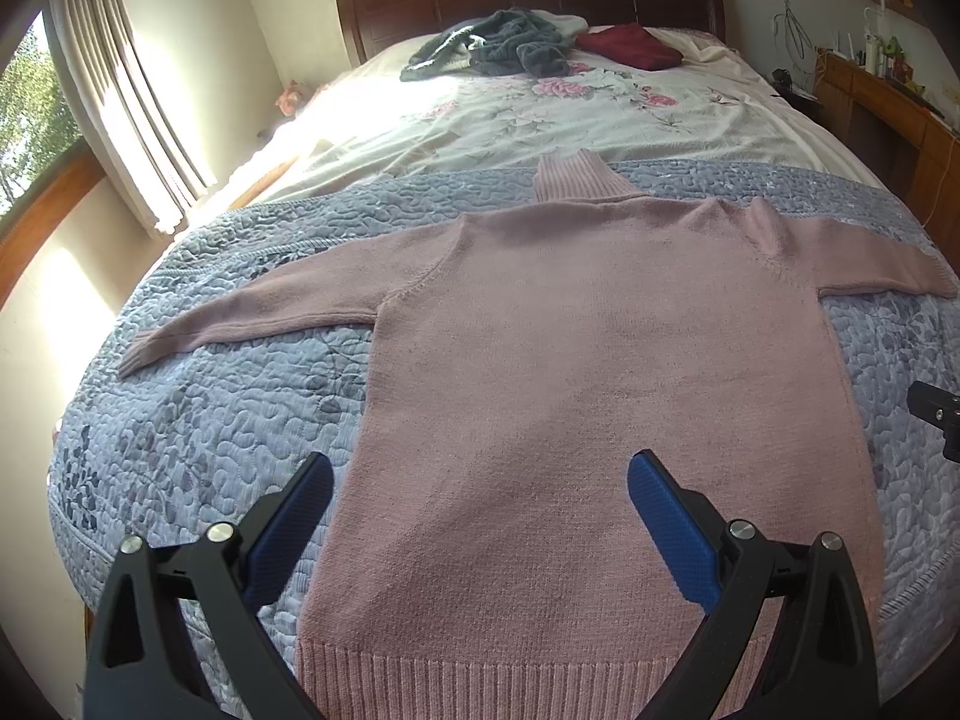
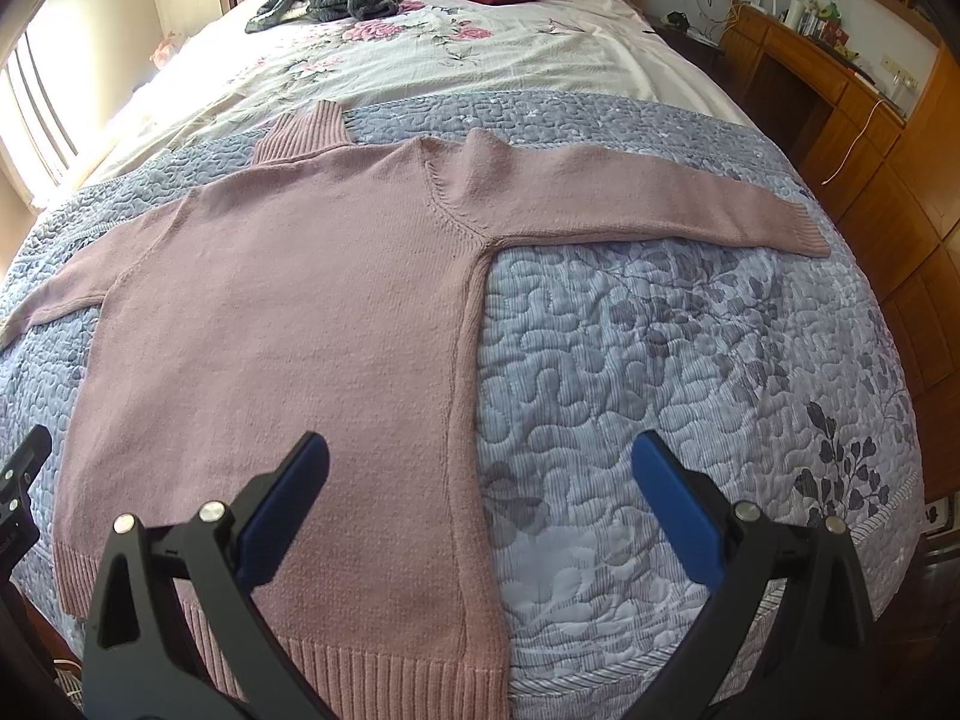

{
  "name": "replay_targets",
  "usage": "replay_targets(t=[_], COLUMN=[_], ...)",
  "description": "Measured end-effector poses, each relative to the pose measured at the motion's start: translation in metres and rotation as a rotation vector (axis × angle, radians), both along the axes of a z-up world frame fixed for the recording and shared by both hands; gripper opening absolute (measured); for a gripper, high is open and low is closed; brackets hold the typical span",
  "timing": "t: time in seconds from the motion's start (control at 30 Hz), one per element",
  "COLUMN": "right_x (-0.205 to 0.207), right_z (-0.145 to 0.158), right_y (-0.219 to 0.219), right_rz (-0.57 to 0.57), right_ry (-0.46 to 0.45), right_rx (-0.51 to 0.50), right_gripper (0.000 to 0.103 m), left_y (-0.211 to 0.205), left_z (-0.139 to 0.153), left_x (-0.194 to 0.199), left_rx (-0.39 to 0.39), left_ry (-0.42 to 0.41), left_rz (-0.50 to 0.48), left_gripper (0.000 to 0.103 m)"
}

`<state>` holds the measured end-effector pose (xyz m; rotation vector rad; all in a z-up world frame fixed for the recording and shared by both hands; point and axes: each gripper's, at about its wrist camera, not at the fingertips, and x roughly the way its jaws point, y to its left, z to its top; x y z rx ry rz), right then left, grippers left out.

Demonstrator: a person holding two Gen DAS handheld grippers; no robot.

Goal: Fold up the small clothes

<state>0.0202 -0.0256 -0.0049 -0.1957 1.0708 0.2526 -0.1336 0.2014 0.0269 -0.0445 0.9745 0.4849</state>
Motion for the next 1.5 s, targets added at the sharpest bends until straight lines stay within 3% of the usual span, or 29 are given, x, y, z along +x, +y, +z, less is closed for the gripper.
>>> replay_targets(t=[0.17,0.27,0.4,0.47,0.6,0.73,0.83,0.93,0.97,1.07,1.1,1.13,1.33,1.5], right_x=[0.042,0.099,0.183,0.219,0.277,0.313,0.330,0.342,0.343,0.343,0.343,0.342,0.328,0.307], right_z=[0.000,-0.009,-0.032,-0.043,-0.064,-0.082,-0.096,-0.106,-0.106,-0.102,-0.100,-0.098,-0.072,-0.049], right_y=[-0.036,-0.085,-0.160,-0.196,-0.261,-0.291,-0.304,-0.310,-0.311,-0.312,-0.314,-0.315,-0.298,-0.236], right_rz=[-0.051,-0.128,-0.299,-0.359,-0.479,-0.539,-0.545,-0.560,-0.560,-0.541,-0.534,-0.526,-0.444,-0.253], right_ry=[-0.045,-0.021,-0.017,0.003,0.093,0.144,0.203,0.236,0.229,0.218,0.217,0.218,0.156,0.130], right_rx=[-0.007,0.028,-0.074,-0.095,-0.012,0.014,0.104,0.173,0.188,0.242,0.269,0.314,0.383,0.423], right_gripper=[0.100,0.100,0.100,0.099,0.095,0.095,0.079,0.078,0.072,0.035,0.015,0.011,0.009,0.009], left_y=[0.004,0.011,0.019,0.017,0.008,-0.001,-0.009,-0.011,-0.010,-0.008,-0.006,-0.005,0.011,0.033], left_z=[-0.009,-0.011,-0.014,-0.015,-0.022,-0.032,-0.038,-0.045,-0.047,-0.051,-0.051,-0.051,-0.050,-0.054], left_x=[0.027,0.054,0.106,0.133,0.181,0.211,0.220,0.226,0.227,0.228,0.228,0.227,0.220,0.215], left_rx=[-0.017,-0.074,-0.145,-0.136,-0.087,-0.083,-0.059,-0.064,-0.064,-0.069,-0.074,-0.078,-0.087,-0.122], left_ry=[-0.012,-0.066,-0.099,-0.108,-0.099,-0.081,-0.074,-0.065,-0.061,-0.054,-0.054,-0.055,-0.045,-0.028], left_rz=[0.010,-0.015,-0.012,-0.006,-0.016,-0.035,-0.054,-0.064,-0.064,-0.054,-0.050,-0.046,-0.021,0.020], left_gripper=[0.099,0.099,0.099,0.099,0.099,0.099,0.099,0.099,0.099,0.099,0.099,0.099,0.099,0.099])
